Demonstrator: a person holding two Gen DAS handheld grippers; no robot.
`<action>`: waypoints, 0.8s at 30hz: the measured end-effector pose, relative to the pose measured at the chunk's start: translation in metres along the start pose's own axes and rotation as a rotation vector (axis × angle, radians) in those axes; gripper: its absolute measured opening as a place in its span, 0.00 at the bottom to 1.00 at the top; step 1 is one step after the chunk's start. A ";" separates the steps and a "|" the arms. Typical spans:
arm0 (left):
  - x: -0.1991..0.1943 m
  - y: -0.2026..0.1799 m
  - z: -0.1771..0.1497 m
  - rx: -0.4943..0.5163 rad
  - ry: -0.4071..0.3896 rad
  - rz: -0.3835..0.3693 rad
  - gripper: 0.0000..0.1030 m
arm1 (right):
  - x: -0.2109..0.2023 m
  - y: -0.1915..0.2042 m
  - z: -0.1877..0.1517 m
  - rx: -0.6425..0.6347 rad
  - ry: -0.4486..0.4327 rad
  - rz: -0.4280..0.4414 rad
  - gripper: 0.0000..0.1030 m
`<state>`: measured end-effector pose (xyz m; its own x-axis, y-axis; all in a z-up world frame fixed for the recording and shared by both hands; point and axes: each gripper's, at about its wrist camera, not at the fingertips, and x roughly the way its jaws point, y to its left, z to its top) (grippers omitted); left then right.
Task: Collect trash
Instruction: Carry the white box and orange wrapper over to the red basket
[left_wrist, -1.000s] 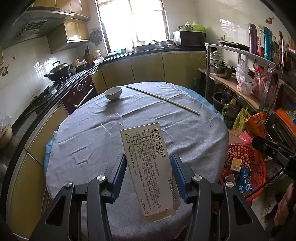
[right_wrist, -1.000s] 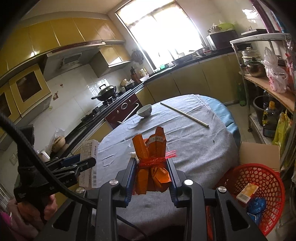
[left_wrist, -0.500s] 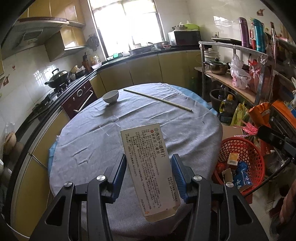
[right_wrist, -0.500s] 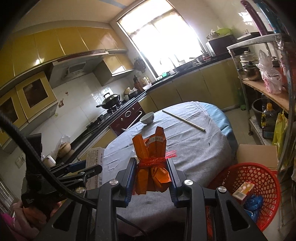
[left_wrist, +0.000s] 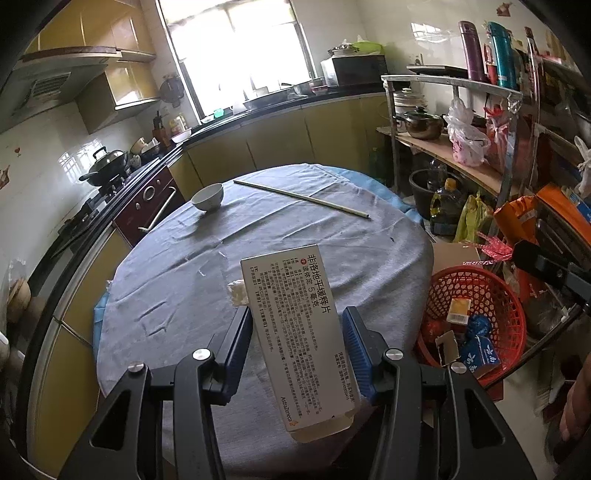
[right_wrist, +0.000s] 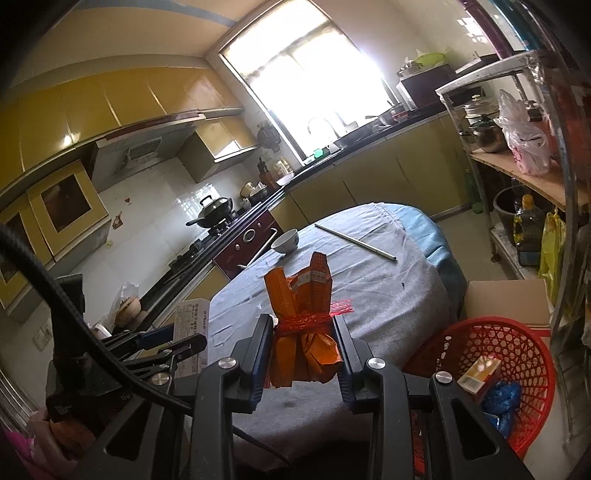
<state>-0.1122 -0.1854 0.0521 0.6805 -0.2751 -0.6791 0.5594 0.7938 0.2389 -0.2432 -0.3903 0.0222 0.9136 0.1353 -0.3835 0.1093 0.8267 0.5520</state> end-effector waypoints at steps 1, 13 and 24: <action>0.000 -0.002 0.001 0.003 0.001 0.001 0.50 | -0.001 -0.002 0.000 0.005 -0.002 -0.002 0.33; 0.010 -0.028 0.005 0.058 0.020 -0.015 0.50 | -0.016 -0.024 -0.001 0.045 -0.009 -0.023 0.33; 0.013 -0.042 0.006 0.092 0.027 -0.026 0.50 | -0.024 -0.035 -0.004 0.072 -0.010 -0.041 0.33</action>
<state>-0.1242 -0.2256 0.0372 0.6532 -0.2792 -0.7039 0.6184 0.7332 0.2830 -0.2707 -0.4202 0.0092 0.9113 0.0964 -0.4002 0.1747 0.7897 0.5881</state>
